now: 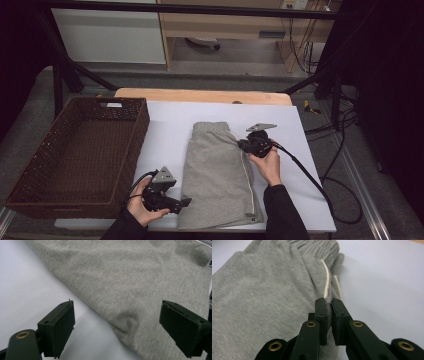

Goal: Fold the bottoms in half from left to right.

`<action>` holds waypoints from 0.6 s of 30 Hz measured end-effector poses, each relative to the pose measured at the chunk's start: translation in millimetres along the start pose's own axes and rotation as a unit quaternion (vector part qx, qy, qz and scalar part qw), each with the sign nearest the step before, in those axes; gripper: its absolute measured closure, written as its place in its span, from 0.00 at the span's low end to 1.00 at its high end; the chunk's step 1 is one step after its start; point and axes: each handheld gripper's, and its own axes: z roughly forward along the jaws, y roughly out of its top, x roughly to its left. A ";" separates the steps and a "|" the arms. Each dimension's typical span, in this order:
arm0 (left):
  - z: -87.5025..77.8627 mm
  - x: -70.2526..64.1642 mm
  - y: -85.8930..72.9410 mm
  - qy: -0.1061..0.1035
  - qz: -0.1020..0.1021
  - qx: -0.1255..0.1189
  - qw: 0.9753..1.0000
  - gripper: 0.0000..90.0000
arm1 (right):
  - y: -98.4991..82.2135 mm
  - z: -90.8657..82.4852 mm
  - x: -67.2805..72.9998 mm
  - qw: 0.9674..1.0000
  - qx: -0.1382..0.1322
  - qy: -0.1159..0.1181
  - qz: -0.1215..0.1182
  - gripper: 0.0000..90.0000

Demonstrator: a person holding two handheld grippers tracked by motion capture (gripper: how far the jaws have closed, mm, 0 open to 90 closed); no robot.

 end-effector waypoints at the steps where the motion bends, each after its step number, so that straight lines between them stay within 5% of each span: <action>1: 0.1 -0.4 0.0 -0.001 -0.001 0.000 1.000 0.15 | 0.0 -0.9 -1.1 1.000 -0.002 -0.003 0.001 0.94; 5: 1.0 -1.3 -0.1 -0.002 0.001 0.002 1.000 0.15 | -3.7 5.5 -2.6 1.000 0.016 -0.012 -0.001 0.92; 8: 0.8 -1.8 -0.5 -0.005 0.001 0.004 1.000 0.16 | -8.9 7.0 -3.2 1.000 -0.002 -0.020 0.006 0.74; 14: 3.4 -3.7 -1.5 -0.011 -0.007 0.008 1.000 0.22 | -23.5 -25.5 5.4 0.999 -0.039 -0.001 0.016 0.45; 18: 5.1 -5.0 -3.1 -0.015 -0.010 0.014 1.000 0.26 | -41.5 -48.1 20.7 0.999 -0.034 0.014 0.009 0.39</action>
